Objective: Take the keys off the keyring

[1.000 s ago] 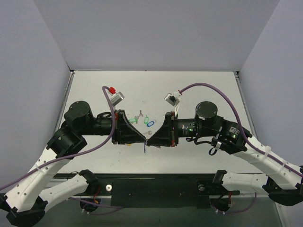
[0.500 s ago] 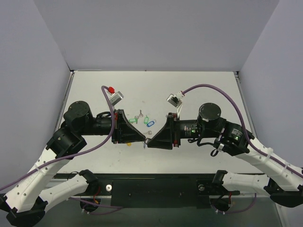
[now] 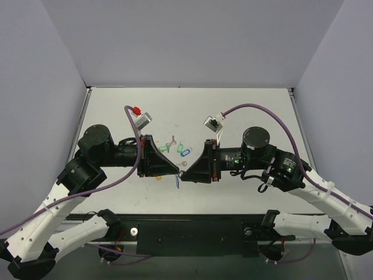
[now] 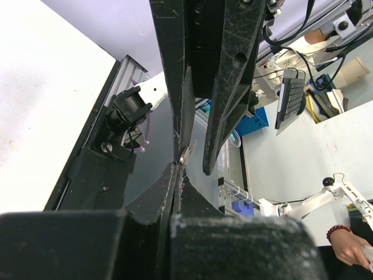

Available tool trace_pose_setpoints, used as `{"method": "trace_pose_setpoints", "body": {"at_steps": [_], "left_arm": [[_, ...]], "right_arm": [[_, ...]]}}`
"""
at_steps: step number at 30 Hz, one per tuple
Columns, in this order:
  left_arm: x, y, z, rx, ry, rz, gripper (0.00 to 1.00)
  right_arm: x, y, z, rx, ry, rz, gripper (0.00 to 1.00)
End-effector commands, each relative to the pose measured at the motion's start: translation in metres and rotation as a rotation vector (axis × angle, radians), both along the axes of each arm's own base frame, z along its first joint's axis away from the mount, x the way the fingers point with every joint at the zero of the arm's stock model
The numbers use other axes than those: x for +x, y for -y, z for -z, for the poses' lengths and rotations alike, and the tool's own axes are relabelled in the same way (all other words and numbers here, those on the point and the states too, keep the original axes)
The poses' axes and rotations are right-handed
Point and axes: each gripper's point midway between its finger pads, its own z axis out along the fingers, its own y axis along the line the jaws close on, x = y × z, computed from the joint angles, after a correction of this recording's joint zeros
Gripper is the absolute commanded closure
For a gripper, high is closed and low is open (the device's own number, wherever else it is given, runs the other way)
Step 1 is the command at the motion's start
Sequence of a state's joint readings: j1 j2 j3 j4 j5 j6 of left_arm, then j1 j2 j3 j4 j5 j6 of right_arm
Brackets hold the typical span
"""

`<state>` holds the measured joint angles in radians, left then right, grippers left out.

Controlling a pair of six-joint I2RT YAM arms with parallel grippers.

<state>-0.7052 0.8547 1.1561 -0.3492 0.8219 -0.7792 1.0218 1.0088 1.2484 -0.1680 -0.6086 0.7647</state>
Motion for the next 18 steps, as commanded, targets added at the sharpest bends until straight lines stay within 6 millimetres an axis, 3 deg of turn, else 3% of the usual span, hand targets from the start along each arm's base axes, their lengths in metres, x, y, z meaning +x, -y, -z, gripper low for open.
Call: {"method": "trace_pose_setpoints", "body": {"at_steps": [1, 7, 16, 18], "left_arm": [[-0.0016, -0.0028, -0.0186, -0.048, 0.053, -0.008, 1.00], [-0.0012, -0.0028, -0.0168, -0.046, 0.051, -0.008, 1.00], [-0.0016, -0.0038, -0.0186, -0.048, 0.059, -0.013, 1.00], [-0.0018, -0.0044, -0.0192, -0.050, 0.060, -0.016, 1.00]], "right_arm": [[-0.0003, -0.0058, -0.0140, 0.051, 0.031, -0.019, 0.81], [0.0006, -0.0065, -0.0143, 0.051, 0.035, -0.016, 0.89], [-0.0014, -0.0032, -0.0140, 0.055, 0.042, -0.018, 0.89], [-0.0015, -0.0032, -0.0141, 0.055, 0.040, -0.018, 0.95]]}}
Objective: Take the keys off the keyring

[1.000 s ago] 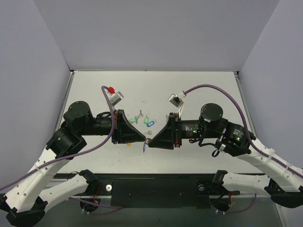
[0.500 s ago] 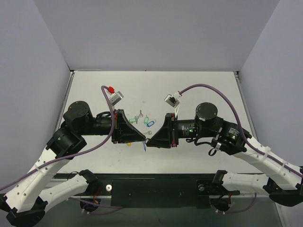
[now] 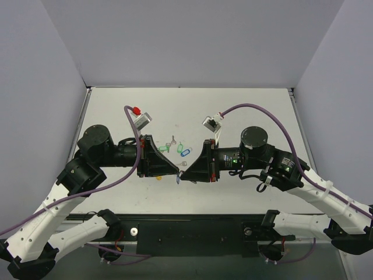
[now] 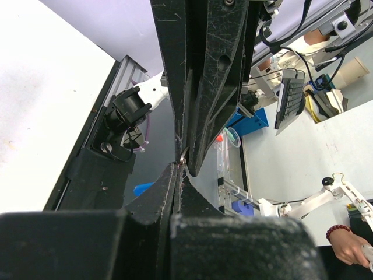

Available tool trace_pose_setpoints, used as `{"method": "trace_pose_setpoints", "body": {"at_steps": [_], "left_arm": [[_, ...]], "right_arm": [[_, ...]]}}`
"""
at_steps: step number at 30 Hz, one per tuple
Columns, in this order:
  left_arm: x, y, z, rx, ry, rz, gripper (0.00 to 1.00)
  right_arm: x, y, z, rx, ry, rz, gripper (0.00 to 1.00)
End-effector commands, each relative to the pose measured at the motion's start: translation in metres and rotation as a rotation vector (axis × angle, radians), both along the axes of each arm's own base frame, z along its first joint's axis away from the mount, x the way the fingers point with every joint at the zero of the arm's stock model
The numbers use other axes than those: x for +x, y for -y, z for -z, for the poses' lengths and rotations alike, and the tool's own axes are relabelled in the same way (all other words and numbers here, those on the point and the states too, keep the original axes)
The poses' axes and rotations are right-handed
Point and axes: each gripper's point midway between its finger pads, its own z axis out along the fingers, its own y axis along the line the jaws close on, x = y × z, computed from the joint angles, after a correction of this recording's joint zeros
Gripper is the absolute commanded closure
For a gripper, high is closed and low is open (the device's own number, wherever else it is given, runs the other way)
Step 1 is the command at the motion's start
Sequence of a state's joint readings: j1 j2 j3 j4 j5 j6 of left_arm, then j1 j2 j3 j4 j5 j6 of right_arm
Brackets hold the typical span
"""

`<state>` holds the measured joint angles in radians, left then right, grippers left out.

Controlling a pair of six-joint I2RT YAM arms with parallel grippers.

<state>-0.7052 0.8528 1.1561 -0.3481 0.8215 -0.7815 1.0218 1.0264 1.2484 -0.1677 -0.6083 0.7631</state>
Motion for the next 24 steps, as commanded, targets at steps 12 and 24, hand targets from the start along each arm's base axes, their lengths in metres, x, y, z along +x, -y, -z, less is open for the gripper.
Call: {"method": "trace_pose_setpoints", "body": {"at_steps": [12, 24], "left_arm": [[0.006, -0.005, -0.026, -0.087, 0.045, -0.082, 1.00], [0.020, -0.012, -0.033, -0.159, -0.014, -0.212, 1.00]], "right_arm": [[0.003, -0.002, -0.031, 0.106, 0.068, 0.016, 1.00], [0.015, -0.006, -0.054, 0.200, 0.085, 0.080, 1.00]]}}
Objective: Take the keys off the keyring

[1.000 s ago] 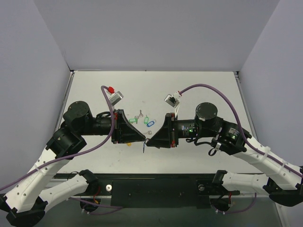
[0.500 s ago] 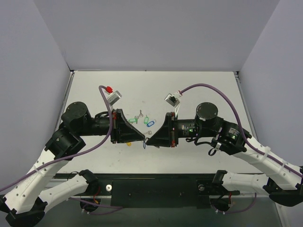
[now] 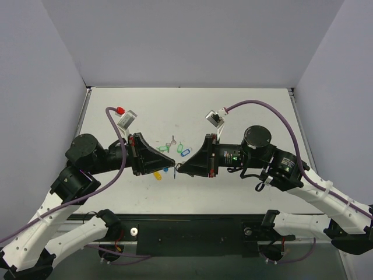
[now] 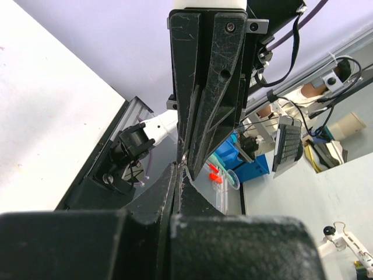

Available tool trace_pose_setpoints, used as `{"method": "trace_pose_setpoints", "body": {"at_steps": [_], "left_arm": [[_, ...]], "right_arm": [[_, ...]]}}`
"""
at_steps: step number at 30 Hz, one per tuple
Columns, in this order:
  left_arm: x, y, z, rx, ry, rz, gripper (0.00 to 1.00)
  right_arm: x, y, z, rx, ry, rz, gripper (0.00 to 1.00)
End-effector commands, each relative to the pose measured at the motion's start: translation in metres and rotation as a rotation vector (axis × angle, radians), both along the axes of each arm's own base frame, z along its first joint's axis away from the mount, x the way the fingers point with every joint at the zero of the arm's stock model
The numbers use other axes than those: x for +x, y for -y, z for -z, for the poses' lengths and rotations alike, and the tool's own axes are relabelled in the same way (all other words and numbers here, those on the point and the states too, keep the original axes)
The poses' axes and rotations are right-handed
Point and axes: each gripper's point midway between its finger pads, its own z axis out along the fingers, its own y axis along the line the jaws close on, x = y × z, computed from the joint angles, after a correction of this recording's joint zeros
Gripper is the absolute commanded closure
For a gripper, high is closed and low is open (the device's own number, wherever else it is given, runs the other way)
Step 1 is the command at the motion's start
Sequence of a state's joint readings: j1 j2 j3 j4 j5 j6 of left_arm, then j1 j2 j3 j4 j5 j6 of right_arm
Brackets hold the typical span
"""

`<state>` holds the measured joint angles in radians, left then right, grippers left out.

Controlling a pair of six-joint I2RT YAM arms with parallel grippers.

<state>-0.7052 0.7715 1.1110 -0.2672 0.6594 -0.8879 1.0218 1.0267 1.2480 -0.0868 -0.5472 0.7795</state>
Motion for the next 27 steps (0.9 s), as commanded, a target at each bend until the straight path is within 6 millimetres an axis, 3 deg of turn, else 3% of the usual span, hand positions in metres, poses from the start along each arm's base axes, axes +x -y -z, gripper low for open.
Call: {"method": "trace_pose_setpoints", "body": {"at_steps": [1, 15, 23, 27], "left_arm": [[0.008, -0.002, -0.015, -0.073, 0.007, -0.055, 1.00], [0.020, -0.009, -0.019, -0.149, -0.038, -0.156, 1.00], [0.017, -0.010, -0.020, -0.161, -0.034, -0.146, 1.00], [0.013, -0.009, -0.012, -0.083, -0.005, -0.121, 1.00]], "right_arm": [[0.003, -0.003, -0.037, 0.137, 0.050, 0.020, 1.00], [0.019, -0.012, -0.042, 0.184, 0.036, 0.079, 1.00], [0.022, -0.016, -0.043, 0.200, 0.021, 0.092, 1.00], [0.020, -0.016, -0.043, 0.187, 0.020, 0.079, 1.00]]}}
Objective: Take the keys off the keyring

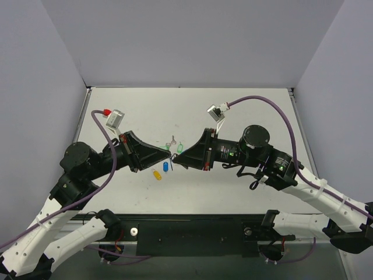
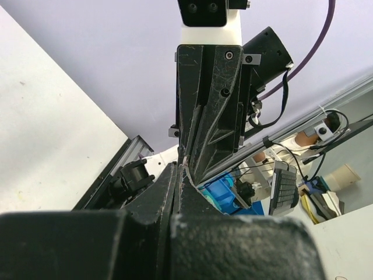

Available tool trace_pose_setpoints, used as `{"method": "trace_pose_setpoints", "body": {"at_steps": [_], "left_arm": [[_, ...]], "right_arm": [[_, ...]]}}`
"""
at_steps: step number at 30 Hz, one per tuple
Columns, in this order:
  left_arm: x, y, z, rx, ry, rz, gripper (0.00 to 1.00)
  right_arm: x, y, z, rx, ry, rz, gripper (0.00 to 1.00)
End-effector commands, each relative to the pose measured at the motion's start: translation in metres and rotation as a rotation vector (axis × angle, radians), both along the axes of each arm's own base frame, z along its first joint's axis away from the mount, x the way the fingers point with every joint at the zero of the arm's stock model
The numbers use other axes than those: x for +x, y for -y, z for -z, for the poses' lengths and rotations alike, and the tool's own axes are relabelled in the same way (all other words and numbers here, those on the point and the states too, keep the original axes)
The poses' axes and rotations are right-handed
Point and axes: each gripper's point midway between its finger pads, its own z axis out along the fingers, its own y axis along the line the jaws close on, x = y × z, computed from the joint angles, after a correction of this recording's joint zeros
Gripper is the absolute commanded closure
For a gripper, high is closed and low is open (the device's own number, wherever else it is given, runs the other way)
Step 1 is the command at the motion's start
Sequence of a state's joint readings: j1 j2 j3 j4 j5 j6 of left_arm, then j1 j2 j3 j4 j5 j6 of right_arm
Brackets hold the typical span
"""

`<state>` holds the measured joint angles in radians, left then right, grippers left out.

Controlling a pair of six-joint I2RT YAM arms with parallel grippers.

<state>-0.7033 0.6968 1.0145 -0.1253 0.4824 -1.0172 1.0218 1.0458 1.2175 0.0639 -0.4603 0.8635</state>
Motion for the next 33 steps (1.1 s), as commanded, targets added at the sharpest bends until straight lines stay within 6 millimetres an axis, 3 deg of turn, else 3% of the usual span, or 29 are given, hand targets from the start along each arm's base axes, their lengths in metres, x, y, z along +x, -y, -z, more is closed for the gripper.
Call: {"method": "trace_pose_setpoints", "body": {"at_steps": [1, 2, 3, 9, 21, 32, 33], "left_arm": [[-0.008, 0.002, 0.001, 0.083, 0.048, 0.047, 1.00], [-0.012, 0.000, -0.006, 0.091, 0.070, 0.061, 1.00], [-0.009, 0.003, 0.006, 0.144, 0.046, 0.070, 1.00], [-0.027, 0.009, 0.001, 0.192, 0.103, 0.212, 1.00], [-0.043, 0.012, 0.002, 0.235, 0.145, 0.344, 1.00], [-0.042, 0.009, 0.007, 0.250, 0.137, 0.319, 1.00], [-0.039, 0.009, 0.009, 0.253, 0.130, 0.307, 1.00]], "right_arm": [[-0.002, -0.003, -0.027, 0.086, 0.058, -0.012, 1.00], [-0.003, -0.003, -0.024, 0.068, 0.052, -0.021, 1.00], [-0.003, -0.003, -0.024, 0.062, 0.062, -0.019, 1.00], [-0.009, -0.003, -0.017, 0.023, 0.055, -0.048, 1.00], [-0.015, 0.001, -0.015, 0.005, 0.065, -0.062, 1.00], [-0.014, 0.000, -0.018, 0.011, 0.067, -0.060, 1.00], [-0.015, 0.000, -0.021, 0.020, 0.073, -0.061, 0.91]]}}
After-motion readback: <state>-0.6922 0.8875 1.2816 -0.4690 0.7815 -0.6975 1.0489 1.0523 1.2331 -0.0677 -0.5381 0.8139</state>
